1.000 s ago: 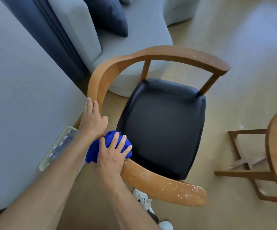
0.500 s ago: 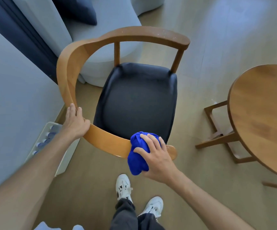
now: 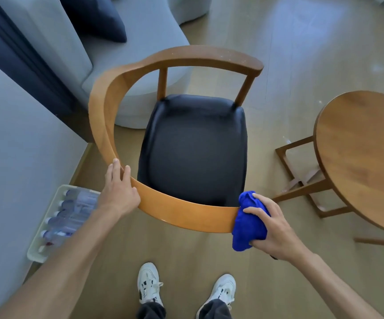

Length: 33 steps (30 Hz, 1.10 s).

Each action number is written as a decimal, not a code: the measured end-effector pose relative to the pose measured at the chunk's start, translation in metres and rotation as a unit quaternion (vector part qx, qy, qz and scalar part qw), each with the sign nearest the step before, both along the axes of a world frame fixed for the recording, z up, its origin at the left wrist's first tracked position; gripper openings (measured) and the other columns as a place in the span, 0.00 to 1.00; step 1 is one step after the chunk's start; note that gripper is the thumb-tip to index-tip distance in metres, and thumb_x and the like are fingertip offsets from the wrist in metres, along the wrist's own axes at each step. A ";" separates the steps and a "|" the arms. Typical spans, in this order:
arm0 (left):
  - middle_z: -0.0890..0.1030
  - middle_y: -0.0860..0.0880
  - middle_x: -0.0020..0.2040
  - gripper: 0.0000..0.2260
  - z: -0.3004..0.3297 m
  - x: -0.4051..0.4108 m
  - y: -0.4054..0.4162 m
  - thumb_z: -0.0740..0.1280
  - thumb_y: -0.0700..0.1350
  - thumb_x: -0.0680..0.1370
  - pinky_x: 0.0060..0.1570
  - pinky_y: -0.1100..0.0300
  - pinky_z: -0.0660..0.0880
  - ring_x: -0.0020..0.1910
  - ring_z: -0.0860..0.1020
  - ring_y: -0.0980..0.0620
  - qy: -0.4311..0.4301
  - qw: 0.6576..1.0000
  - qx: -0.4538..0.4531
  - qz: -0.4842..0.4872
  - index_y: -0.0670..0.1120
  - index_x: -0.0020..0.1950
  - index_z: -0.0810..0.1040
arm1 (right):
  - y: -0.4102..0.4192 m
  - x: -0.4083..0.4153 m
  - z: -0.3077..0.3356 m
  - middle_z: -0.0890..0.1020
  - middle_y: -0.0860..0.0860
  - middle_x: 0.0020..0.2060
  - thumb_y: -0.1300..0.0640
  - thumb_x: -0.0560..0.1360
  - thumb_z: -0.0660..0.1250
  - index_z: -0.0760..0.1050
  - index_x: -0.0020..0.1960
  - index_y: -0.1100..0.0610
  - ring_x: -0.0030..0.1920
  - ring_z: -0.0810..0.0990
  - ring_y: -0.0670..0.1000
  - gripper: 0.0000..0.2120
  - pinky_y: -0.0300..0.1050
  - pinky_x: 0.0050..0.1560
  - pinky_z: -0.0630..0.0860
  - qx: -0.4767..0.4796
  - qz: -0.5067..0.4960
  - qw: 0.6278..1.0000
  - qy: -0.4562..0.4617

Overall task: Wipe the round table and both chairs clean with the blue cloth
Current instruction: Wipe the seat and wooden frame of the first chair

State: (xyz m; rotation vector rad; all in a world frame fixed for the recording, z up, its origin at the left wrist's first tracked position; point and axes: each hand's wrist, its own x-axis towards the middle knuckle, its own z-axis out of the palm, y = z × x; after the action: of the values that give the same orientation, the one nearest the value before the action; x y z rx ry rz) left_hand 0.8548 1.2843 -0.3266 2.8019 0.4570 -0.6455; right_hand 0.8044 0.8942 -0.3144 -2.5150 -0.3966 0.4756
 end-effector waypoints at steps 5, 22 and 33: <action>0.41 0.45 0.79 0.28 -0.001 -0.002 0.005 0.57 0.48 0.81 0.70 0.43 0.62 0.77 0.42 0.44 -0.016 0.999 -0.020 -0.040 0.46 0.78 0.50 | 0.127 -0.021 -0.006 0.62 0.56 0.73 0.48 0.58 0.73 0.68 0.70 0.49 0.74 0.58 0.60 0.41 0.70 0.69 0.56 -0.066 -0.002 0.995 -0.079; 0.53 0.39 0.77 0.25 -0.001 -0.008 0.022 0.60 0.39 0.80 0.69 0.40 0.64 0.75 0.52 0.39 -0.059 0.993 -0.024 -0.097 0.40 0.76 0.58 | -0.011 -0.023 -0.001 0.64 0.60 0.71 0.70 0.61 0.74 0.70 0.69 0.60 0.71 0.64 0.61 0.37 0.64 0.64 0.70 -0.101 -0.048 0.990 -0.085; 0.50 0.43 0.79 0.26 0.001 -0.008 0.019 0.59 0.40 0.81 0.67 0.43 0.66 0.76 0.49 0.43 -0.064 0.995 -0.051 -0.061 0.43 0.77 0.56 | 0.114 -0.049 -0.024 0.68 0.59 0.71 0.73 0.54 0.73 0.73 0.66 0.60 0.72 0.63 0.63 0.40 0.69 0.66 0.64 -0.100 -0.094 0.973 -0.184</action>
State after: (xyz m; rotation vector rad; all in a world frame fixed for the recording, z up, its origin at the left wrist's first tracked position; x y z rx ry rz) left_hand 0.8465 1.3030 -0.3261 2.7688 0.2236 -0.4936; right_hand 0.7555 1.0080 -0.3380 -2.8065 -0.2515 -0.0319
